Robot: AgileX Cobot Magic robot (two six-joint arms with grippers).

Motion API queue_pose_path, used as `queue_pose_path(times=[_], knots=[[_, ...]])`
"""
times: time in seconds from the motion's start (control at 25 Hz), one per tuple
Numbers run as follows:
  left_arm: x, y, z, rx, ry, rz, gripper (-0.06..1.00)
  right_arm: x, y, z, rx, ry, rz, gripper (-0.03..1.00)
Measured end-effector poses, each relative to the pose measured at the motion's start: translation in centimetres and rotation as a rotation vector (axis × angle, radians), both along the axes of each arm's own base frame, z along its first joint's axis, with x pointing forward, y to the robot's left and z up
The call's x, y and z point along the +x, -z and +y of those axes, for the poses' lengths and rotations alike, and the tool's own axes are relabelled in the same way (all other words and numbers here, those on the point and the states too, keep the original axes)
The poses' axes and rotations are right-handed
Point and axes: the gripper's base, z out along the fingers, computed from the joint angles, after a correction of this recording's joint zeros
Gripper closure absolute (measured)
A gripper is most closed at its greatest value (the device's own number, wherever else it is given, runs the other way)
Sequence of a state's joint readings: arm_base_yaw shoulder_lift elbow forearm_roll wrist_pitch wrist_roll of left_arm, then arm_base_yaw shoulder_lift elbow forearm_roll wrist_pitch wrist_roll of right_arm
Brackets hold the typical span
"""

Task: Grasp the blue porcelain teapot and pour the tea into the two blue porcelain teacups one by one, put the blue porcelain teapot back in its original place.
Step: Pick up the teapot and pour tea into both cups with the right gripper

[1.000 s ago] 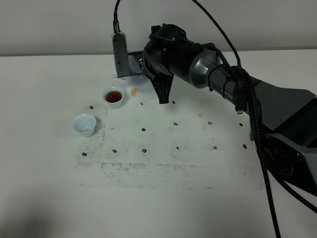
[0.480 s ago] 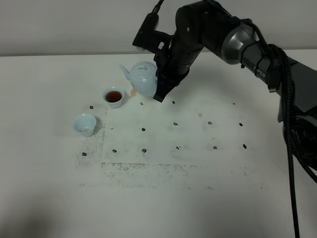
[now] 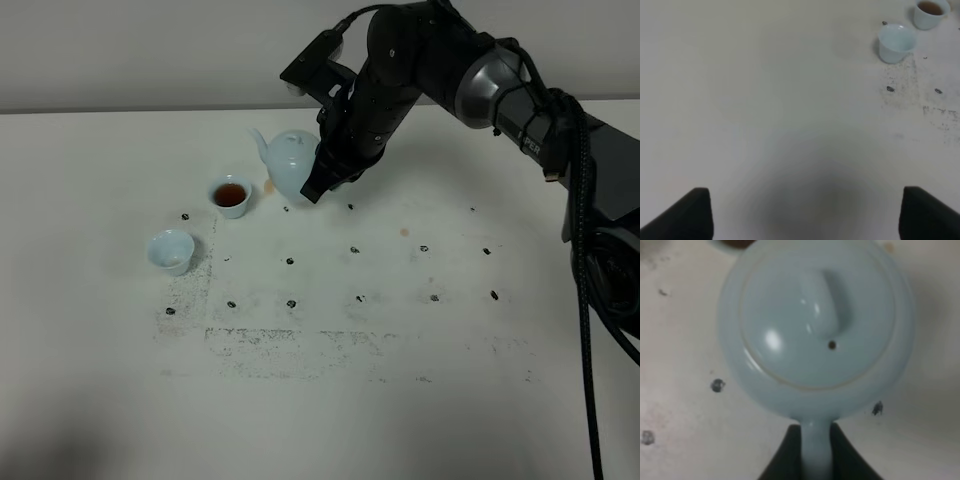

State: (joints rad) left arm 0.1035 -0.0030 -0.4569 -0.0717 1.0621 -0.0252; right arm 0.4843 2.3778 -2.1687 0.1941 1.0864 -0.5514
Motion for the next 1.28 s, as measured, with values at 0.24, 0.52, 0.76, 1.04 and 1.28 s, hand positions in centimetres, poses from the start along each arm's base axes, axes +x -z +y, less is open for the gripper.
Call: queue_pose_path(times=[0.24, 0.52, 0.76, 1.04, 1.28], knots=[[0.0, 0.0, 0.0, 0.000, 0.000, 0.000, 0.22, 0.7, 2.9, -0.5, -0.005, 0.012, 0.054, 0.93], [0.0, 0.0, 0.0, 0.000, 0.000, 0.000, 0.22, 0.7, 2.7, -0.2, 0.044, 0.005, 0.055, 0.93], [0.0, 0.0, 0.0, 0.000, 0.000, 0.000, 0.22, -0.1, 1.8, -0.2, 0.052, -0.030, 0.110, 0.93], [0.0, 0.0, 0.0, 0.002, 0.001, 0.000, 0.22, -1.5, -3.4, -0.9, 0.063, -0.064, 0.085, 0.93], [0.0, 0.0, 0.0, 0.001, 0.001, 0.000, 0.22, -4.3, -6.5, -2.2, 0.081, -0.060, 0.091, 0.93]])
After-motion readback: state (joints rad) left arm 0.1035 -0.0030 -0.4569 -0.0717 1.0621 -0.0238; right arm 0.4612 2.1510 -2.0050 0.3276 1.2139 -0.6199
